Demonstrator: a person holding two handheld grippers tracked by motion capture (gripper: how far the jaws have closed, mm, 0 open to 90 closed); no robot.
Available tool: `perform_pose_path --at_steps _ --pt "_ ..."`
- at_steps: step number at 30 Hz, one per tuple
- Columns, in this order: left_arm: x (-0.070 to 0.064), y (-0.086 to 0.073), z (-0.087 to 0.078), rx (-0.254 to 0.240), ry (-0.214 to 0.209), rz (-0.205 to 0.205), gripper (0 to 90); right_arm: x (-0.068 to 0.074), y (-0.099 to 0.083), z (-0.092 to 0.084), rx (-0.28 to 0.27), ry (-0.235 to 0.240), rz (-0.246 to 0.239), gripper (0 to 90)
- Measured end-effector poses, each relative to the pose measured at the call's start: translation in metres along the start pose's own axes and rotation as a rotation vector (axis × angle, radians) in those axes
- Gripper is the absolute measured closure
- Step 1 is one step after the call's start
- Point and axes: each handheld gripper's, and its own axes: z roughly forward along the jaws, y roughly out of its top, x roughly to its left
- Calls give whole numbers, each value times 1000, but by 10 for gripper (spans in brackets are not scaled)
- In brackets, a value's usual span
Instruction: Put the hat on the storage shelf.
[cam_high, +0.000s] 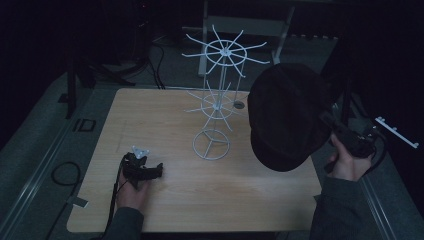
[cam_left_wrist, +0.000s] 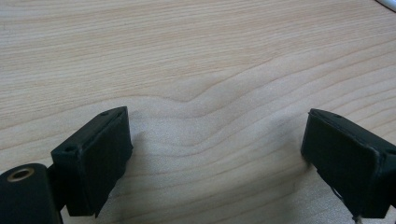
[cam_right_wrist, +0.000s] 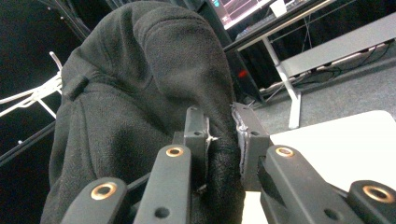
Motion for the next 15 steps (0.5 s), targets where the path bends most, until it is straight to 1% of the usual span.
perform_pose_path --at_steps 15 --pt "0 0 0 1 0 1 91 -1 6 -5 -44 34 27 780"
